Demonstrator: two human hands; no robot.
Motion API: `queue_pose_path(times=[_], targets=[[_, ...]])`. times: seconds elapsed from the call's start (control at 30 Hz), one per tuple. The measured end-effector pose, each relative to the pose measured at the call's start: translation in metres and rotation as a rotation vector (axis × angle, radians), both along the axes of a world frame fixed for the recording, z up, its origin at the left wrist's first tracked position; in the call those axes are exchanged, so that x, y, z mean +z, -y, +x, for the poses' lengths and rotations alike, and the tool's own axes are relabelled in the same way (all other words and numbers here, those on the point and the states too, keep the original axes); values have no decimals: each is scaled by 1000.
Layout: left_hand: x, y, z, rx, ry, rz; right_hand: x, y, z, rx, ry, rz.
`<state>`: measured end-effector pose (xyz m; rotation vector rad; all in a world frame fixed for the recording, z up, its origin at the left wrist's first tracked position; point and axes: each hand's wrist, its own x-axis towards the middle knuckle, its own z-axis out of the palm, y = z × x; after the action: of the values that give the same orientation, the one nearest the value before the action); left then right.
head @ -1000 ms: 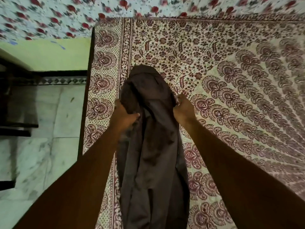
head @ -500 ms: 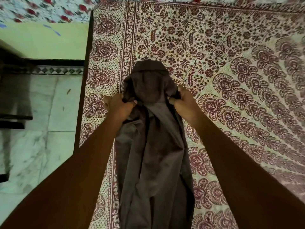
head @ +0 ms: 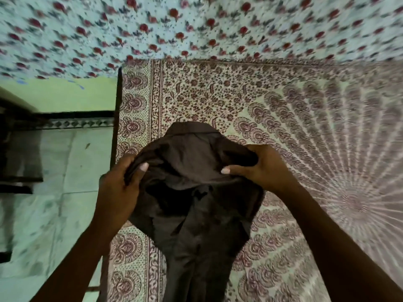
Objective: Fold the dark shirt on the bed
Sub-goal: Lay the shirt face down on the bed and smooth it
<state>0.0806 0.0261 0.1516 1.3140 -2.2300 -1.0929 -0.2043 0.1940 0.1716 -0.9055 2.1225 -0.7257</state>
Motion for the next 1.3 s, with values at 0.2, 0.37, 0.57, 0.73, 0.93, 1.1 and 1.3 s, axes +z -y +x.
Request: queue_pose_path(times=[0.2, 0.37, 0.57, 0.73, 0.93, 1.1, 1.3], targets=[[106, -42, 23, -67, -104, -175, 129, -72, 11, 107, -115, 20], [169, -79, 18, -18, -177, -295, 197, -134, 15, 30, -259, -28], [255, -135, 0, -19, -159, -484, 275, -211, 1, -34, -420, -80], [308, -189, -19, 3, -87, -724, 325, -273, -22, 166, -460, 162], [349, -259, -51, 60, -6, -846, 332, -353, -84, 82, -338, -285], [380, -314, -74, 73, 32, -851, 350, -400, -115, 51, -321, -419], [409, -351, -87, 112, 62, -827, 383, -445, -154, 156, -651, -264]])
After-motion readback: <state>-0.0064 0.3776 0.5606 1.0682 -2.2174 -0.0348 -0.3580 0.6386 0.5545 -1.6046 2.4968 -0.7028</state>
